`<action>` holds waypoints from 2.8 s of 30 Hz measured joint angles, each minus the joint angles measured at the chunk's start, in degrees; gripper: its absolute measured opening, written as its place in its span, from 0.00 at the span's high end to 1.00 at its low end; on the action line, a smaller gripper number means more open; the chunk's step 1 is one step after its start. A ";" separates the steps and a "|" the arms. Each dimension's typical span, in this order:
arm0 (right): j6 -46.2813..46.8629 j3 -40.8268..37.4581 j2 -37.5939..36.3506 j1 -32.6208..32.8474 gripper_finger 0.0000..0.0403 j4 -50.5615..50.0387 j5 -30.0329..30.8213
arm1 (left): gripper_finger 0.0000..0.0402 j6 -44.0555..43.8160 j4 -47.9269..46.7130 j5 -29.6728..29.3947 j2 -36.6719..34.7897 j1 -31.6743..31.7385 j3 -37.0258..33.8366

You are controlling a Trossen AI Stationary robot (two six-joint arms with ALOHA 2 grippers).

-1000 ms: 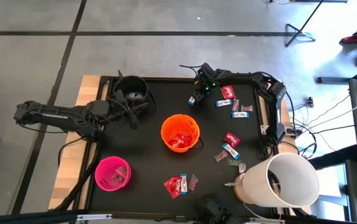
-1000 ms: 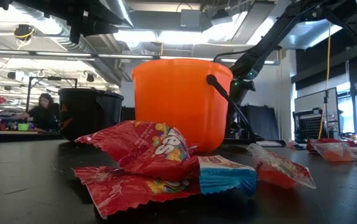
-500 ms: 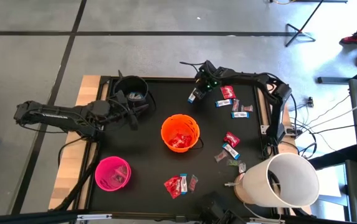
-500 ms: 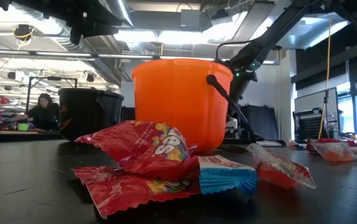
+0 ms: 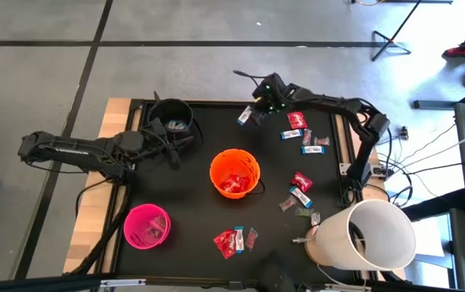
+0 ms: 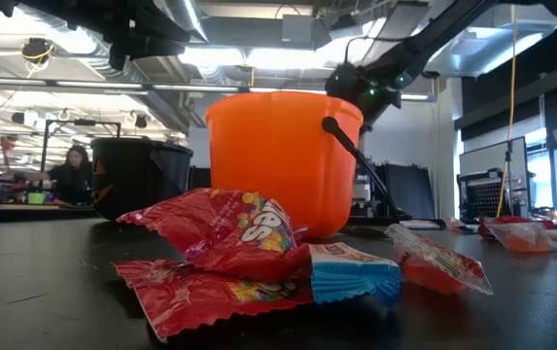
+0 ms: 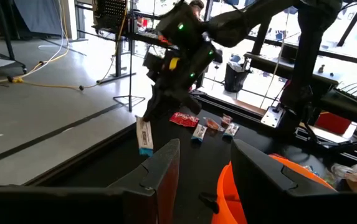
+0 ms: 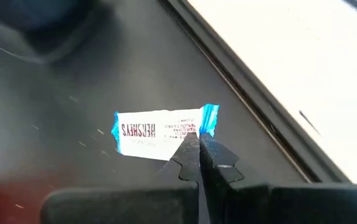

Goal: Sort candy
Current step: Put the white chocolate into the black bucket

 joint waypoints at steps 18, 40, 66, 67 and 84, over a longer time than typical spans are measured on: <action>-3.04 0.07 -5.28 11.88 1.00 19.20 -3.48 | 0.65 -0.28 1.99 -1.58 7.33 4.80 -0.02; -5.14 0.07 -5.28 17.33 1.00 25.51 -2.58 | 0.39 -5.88 18.68 14.62 18.60 13.88 0.00; -4.65 0.07 -5.28 17.25 1.00 25.84 -3.09 | 0.83 -5.78 18.51 14.64 21.61 13.88 0.00; -4.66 0.07 -5.28 17.25 1.00 25.69 -3.09 | 0.85 -5.75 18.49 14.64 21.61 13.88 0.00; -6.15 0.13 -6.21 17.20 0.84 20.11 -1.24 | 0.95 -4.79 17.69 14.67 21.60 13.88 0.00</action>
